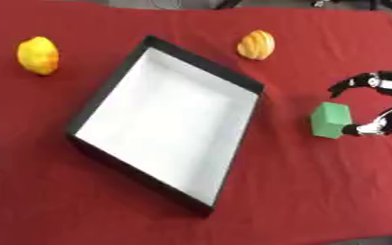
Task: Pick up objects on the table and place them in the box.
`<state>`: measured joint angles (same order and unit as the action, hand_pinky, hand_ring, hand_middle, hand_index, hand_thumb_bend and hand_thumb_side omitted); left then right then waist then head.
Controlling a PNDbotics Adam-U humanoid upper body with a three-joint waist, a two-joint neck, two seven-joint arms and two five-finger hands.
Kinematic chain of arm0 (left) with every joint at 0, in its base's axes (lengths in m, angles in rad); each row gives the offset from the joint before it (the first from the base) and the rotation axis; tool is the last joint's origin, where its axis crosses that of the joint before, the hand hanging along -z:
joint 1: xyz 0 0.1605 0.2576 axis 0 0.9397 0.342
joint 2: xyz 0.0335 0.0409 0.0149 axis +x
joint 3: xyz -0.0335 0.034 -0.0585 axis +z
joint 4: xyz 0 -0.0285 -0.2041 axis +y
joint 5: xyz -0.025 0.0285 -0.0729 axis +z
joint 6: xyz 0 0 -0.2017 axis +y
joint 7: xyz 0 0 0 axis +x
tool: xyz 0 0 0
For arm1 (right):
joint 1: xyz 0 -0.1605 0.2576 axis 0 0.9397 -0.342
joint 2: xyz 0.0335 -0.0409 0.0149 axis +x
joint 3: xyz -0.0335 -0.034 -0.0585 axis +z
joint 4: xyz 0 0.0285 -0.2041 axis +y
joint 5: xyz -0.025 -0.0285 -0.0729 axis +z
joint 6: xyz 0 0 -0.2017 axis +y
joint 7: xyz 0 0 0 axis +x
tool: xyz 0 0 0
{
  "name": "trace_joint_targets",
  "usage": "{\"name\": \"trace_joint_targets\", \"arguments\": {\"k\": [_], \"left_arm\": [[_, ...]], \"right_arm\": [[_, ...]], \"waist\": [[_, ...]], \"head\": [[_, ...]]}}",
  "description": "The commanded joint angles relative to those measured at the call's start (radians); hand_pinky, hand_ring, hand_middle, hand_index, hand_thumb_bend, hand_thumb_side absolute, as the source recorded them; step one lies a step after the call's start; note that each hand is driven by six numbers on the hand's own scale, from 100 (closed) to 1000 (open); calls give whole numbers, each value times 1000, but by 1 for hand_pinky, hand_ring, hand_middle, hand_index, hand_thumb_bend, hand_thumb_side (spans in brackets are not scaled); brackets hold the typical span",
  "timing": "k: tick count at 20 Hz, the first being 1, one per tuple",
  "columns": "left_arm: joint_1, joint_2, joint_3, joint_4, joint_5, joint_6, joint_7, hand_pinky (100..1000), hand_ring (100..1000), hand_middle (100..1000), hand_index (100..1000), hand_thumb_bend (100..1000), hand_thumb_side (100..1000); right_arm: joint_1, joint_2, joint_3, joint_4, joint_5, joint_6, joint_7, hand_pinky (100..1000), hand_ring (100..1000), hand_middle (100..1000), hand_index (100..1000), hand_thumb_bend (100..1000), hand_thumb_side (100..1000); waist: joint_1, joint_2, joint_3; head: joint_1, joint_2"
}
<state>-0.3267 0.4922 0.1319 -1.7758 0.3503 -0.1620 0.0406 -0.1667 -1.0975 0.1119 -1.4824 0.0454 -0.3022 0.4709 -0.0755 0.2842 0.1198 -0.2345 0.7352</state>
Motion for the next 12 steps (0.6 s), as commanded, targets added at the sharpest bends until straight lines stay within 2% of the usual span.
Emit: {"name": "trace_joint_targets", "arguments": {"k": [1, 12], "left_arm": [[-9, 17, 0, -9, -2, 1, -4, 895, 644, 761, 835, 141, 796], [-9, 12, -4, -10, -4, 2, -10, 896, 645, 761, 834, 140, 798]], "right_arm": [[-18, -27, -3, 10, 20, 4, -1, 997, 969, 808, 915, 448, 366], [-55, 19, 34, 78, 97, 14, -4, 989, 961, 785, 887, 451, 416]], "waist": [[14, -1, 2], [17, 6, 9]], "head": [[-7, -8], [-12, -6]]}}
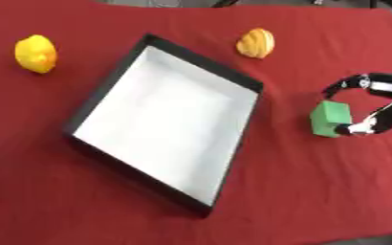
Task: Pick up objects on the table and place them in the box.
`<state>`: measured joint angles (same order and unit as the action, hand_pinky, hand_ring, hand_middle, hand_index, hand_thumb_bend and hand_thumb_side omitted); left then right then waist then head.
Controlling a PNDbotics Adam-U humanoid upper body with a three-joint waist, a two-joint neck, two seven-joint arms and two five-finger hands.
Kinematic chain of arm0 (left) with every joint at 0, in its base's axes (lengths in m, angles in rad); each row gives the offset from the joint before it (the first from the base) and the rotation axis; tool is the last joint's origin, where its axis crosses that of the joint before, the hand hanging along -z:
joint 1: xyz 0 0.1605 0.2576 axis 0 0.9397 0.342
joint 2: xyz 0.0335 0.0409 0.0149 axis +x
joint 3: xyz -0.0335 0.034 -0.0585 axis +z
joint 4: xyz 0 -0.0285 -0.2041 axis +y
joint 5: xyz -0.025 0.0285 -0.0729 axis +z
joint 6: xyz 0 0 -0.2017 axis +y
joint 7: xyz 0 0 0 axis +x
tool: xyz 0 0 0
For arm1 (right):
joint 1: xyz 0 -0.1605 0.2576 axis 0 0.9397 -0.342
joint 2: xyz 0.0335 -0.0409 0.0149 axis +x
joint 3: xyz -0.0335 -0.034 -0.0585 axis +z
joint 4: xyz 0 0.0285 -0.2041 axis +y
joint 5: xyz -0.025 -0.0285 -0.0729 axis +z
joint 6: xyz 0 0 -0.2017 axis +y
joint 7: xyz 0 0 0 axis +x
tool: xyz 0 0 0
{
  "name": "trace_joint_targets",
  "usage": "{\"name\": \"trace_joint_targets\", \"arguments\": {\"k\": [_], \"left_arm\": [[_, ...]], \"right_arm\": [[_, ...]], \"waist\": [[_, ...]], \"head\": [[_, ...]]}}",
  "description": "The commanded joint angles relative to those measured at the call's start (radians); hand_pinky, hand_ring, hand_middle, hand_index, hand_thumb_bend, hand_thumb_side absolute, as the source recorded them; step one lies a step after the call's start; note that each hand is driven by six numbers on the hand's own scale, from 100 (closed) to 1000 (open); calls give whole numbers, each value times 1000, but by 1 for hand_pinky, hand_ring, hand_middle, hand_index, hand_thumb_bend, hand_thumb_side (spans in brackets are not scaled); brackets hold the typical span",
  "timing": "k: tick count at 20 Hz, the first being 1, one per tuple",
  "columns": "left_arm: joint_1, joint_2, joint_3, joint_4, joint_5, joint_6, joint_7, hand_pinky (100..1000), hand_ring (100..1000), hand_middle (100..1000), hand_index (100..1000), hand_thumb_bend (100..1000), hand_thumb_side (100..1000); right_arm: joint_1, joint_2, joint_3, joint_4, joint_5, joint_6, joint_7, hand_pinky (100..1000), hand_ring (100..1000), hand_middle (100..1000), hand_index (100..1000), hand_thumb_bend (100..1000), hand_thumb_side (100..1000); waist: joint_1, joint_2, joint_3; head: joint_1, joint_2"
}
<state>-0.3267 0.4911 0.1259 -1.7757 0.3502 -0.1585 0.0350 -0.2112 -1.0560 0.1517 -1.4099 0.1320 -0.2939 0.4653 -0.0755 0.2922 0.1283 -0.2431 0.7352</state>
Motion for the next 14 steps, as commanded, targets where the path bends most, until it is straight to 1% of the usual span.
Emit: {"name": "trace_joint_targets", "arguments": {"k": [1, 4, 7, 8, 9, 10, 12, 14], "left_arm": [[-9, 13, 2, -10, -4, -1, -5, 896, 645, 761, 834, 140, 798], [-9, 12, 1, -11, -4, -2, -6, 896, 645, 760, 833, 140, 797], [-10, 12, 0, -11, -3, -2, -7, 897, 645, 759, 833, 139, 798], [-9, 12, -1, -11, -3, -2, -8, 897, 644, 758, 833, 139, 798], [-9, 12, -2, -10, -3, -2, -9, 897, 644, 758, 833, 139, 799], [-8, 12, -2, -10, -3, -2, -10, 897, 644, 757, 832, 139, 799], [-8, 12, -2, -10, -4, -2, -11, 898, 644, 756, 832, 138, 799], [-7, 13, -2, -10, -4, -2, -11, 898, 644, 756, 832, 138, 798]], "right_arm": [[-12, -19, -3, 6, 12, 7, 4, 987, 959, 778, 881, 452, 420], [-14, -12, 1, 9, 18, 14, 9, 984, 955, 760, 865, 452, 421], [-16, -6, 4, 18, 29, 21, 10, 971, 943, 724, 839, 449, 393], [-17, -3, 4, 22, 32, 26, 6, 957, 928, 689, 813, 448, 353], [-17, 0, 4, 24, 32, 32, -2, 938, 892, 629, 754, 438, 333], [-17, 2, 3, 25, 29, 38, -13, 922, 856, 585, 712, 402, 302], [-14, 7, 1, 20, 8, 51, -36, 909, 821, 541, 661, 317, 273], [-9, 11, -10, -2, -36, 65, -55, 896, 787, 492, 590, 186, 231]], "waist": [[17, -2, 0], [19, -2, 2], [20, -2, 5], [20, -2, 6], [20, -2, 6], [20, -2, 7], [20, -2, 7], [20, -3, 6]], "head": [[-3, -5], [-2, -5], [-2, -6], [-2, -6], [-1, -5], [-1, -5], [0, -3], [3, -1]]}}
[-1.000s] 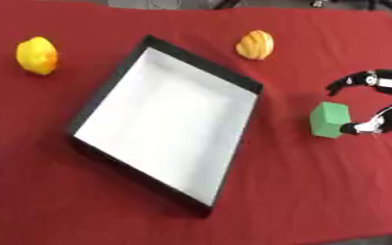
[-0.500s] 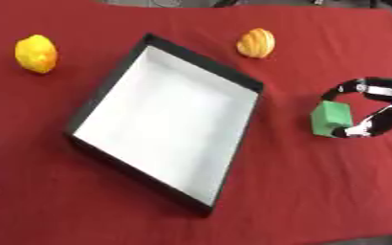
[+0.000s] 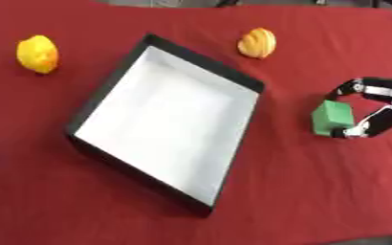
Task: Pick up objects on the table and place them in the box.
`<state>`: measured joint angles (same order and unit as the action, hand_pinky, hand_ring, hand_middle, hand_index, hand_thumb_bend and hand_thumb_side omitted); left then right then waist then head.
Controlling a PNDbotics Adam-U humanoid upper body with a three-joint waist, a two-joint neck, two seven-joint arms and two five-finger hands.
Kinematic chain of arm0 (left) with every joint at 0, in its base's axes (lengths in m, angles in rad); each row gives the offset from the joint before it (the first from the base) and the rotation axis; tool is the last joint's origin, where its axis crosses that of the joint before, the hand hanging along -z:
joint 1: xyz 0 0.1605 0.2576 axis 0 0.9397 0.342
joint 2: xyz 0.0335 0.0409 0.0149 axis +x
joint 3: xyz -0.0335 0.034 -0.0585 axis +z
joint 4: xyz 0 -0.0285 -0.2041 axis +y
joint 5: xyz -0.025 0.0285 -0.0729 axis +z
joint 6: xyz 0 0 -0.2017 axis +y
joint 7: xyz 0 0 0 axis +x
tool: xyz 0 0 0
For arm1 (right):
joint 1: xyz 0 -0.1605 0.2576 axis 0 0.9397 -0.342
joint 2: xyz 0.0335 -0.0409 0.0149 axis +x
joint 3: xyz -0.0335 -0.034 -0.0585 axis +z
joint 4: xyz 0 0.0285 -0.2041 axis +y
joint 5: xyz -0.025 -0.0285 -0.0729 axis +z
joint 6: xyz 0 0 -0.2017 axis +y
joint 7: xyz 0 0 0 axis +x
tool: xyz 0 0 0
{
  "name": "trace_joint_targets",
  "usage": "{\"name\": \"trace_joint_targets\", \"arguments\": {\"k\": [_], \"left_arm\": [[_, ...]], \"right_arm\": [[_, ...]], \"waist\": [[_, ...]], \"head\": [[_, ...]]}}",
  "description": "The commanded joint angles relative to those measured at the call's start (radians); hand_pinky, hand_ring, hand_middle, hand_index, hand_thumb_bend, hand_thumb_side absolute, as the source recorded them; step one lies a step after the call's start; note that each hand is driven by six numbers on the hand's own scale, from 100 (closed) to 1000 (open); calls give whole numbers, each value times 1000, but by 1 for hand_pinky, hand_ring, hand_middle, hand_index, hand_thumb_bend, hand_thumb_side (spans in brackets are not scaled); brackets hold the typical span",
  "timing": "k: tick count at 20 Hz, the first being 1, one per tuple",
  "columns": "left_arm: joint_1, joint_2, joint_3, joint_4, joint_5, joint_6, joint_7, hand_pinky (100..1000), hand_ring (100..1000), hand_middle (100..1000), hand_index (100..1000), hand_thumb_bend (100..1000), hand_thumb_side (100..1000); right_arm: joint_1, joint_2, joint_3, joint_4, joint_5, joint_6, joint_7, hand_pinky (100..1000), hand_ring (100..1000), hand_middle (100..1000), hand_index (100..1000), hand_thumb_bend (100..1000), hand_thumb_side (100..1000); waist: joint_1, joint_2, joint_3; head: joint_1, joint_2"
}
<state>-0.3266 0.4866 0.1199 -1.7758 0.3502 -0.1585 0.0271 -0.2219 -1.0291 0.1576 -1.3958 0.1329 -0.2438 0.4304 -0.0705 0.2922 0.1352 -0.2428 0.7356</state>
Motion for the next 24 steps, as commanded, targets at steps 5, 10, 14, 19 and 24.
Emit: {"name": "trace_joint_targets", "arguments": {"k": [5, 10, 14, 19, 24], "left_arm": [[-4, 24, 6, -10, -3, -5, 0, 899, 644, 756, 832, 136, 794], [3, 38, 15, -21, 5, -15, 9, 898, 648, 758, 834, 133, 781], [8, 56, 26, -41, 16, -28, 24, 896, 655, 766, 851, 129, 760], [11, 69, 46, -61, 40, -39, 54, 893, 657, 764, 847, 131, 746], [17, 85, 67, -60, 70, -42, 81, 892, 659, 763, 845, 131, 736]], "right_arm": [[14, -31, -79, -122, -183, 49, -49, 889, 762, 463, 545, 100, 191], [-10, -83, -161, -254, -324, 45, -86, 886, 748, 454, 530, 100, 144], [-98, -125, -184, -355, -427, 34, -100, 885, 739, 460, 540, 100, 127], [-369, -50, -104, -434, -498, 66, -55, 868, 711, 466, 548, 100, 100], [-629, 145, 16, -390, -481, 138, 64, 856, 693, 464, 547, 100, 100]], "waist": [[15, -8, -5], [13, -21, -10], [12, -37, -10], [14, -66, -7], [22, -85, -5]], "head": [[8, 1], [9, 7], [0, 19], [-28, 32], [-50, 34]]}}
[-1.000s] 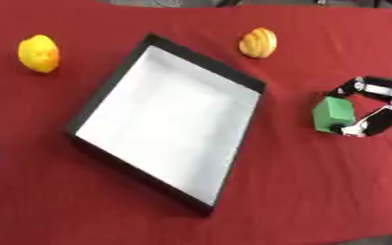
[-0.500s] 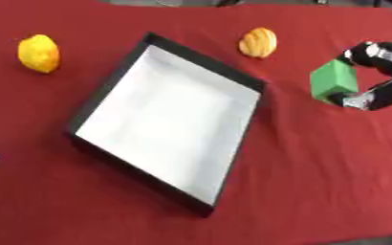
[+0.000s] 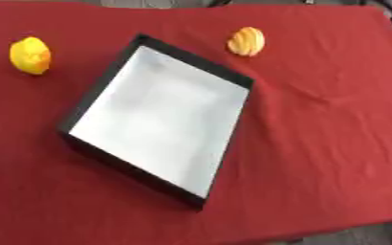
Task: Pick up objects on the table and place them in the box.
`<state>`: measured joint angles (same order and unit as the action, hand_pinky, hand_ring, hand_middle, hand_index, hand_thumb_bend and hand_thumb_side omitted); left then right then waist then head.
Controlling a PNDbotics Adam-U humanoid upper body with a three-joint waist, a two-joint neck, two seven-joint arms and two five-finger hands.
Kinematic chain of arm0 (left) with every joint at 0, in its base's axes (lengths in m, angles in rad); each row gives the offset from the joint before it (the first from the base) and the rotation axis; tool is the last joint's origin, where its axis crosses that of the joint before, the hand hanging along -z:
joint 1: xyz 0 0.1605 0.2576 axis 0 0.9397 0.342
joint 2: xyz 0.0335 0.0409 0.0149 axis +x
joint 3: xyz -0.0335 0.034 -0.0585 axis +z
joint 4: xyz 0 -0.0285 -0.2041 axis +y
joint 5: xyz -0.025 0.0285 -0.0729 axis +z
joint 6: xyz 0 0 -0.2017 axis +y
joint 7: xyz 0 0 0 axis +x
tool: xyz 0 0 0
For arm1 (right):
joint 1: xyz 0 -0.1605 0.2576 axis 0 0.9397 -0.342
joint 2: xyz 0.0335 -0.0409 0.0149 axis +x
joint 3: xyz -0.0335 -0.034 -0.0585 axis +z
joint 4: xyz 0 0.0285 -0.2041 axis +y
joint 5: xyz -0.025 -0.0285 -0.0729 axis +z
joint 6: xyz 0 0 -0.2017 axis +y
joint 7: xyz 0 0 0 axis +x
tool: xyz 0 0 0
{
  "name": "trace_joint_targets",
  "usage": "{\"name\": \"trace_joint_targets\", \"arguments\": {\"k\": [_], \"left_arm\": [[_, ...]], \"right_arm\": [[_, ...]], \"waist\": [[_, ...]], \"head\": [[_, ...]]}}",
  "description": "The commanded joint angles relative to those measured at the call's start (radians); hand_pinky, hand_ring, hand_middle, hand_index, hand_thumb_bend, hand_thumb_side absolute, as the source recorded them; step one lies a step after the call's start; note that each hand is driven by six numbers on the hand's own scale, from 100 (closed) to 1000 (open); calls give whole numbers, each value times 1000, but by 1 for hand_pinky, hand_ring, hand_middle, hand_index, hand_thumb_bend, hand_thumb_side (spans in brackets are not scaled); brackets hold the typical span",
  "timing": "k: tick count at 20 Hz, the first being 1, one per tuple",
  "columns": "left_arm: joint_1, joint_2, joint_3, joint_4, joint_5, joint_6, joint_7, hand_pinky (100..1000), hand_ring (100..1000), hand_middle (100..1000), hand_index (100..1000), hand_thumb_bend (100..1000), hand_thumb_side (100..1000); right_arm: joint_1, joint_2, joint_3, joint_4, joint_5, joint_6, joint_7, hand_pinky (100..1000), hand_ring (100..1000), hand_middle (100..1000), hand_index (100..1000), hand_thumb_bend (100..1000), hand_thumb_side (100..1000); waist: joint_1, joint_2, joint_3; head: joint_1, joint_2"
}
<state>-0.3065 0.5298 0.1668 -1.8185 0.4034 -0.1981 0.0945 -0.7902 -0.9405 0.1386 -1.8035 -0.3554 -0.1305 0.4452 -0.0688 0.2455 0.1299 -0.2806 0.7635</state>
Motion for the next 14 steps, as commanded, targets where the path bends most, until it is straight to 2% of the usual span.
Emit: {"name": "trace_joint_targets", "arguments": {"k": [1, 5, 10, 14], "left_arm": [[-2, 47, 22, -15, 20, -3, 16, 892, 659, 763, 845, 132, 737], [4, 60, 23, 1, 24, -1, 17, 893, 657, 761, 844, 132, 743], [13, 75, 24, 19, 16, 3, 13, 894, 653, 759, 843, 134, 754], [26, 82, 25, 50, 7, 8, 9, 895, 649, 757, 842, 139, 768]], "right_arm": [[-100, 94, 55, 29, 20, 27, 69, 855, 692, 464, 547, 100, 100], [-204, 168, 131, 85, 94, -3, 127, 840, 684, 466, 552, 100, 170], [-284, 219, 230, 175, 248, -119, 164, 812, 669, 473, 565, 100, 285], [-308, 272, 277, 221, 334, -202, 185, 766, 634, 465, 556, 100, 317]], "waist": [[22, -40, 0], [15, -45, -8], [-4, -47, -26], [-12, -46, -33]], "head": [[-16, 7], [-17, 7], [-1, 7], [6, 7]]}}
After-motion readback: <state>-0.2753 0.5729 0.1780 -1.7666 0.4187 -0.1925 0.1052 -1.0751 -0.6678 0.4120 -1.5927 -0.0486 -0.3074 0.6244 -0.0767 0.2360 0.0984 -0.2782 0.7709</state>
